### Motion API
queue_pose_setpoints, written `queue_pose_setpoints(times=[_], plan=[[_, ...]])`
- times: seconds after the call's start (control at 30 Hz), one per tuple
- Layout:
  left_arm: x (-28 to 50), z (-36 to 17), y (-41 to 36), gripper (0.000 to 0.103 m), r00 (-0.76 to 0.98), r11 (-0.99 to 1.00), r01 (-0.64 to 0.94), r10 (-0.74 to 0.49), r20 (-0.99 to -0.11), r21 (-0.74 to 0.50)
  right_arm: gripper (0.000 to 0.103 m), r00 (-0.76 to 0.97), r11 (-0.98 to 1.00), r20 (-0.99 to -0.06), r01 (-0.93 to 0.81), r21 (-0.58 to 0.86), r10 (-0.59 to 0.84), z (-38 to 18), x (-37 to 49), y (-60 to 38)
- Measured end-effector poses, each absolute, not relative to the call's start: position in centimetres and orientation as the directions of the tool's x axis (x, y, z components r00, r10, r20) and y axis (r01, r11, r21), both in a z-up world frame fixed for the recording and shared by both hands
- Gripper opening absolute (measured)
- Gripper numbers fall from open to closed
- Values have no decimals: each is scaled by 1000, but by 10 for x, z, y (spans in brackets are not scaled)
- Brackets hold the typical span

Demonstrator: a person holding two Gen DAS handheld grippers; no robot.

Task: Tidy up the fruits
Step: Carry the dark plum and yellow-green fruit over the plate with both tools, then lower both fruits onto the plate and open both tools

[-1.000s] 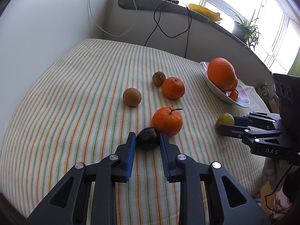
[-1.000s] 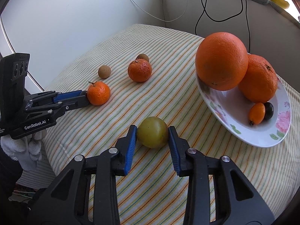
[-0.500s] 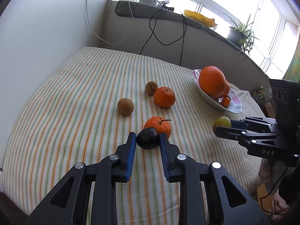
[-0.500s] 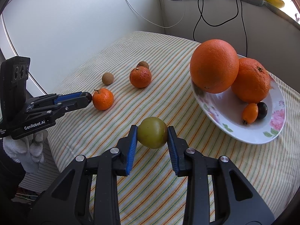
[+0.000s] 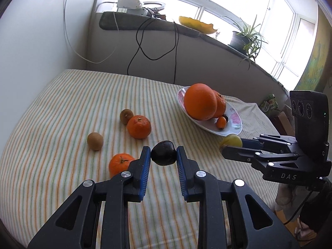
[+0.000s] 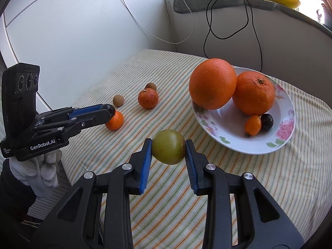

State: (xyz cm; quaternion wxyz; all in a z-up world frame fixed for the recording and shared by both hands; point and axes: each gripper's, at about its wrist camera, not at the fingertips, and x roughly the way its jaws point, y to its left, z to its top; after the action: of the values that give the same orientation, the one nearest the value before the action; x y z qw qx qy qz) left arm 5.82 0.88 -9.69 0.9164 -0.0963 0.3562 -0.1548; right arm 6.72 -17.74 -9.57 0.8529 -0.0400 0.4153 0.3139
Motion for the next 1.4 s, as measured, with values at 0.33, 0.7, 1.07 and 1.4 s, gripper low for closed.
queue_pose_setpoints(times=[0.33,0.7,1.07,1.4], plan=[[71,-91,-27,24,680,913,284,-408,-609,-294,33,494,823,-715,-531,202,494,-83,67,-206],[91,-90,-71,24,661,895,343,-446,-603,-286,33,530,851,-708,-487,197,466,-78,75,-237],[103,-91,-102,24,647,890,373,-453,-614,-263,33,545,871,-714,-454,190,440,-80,91,-260],[111,-94,-125,24,647,896,384,-432,-628,-221,33,543,879,-727,-443,178,421,-84,110,-269]])
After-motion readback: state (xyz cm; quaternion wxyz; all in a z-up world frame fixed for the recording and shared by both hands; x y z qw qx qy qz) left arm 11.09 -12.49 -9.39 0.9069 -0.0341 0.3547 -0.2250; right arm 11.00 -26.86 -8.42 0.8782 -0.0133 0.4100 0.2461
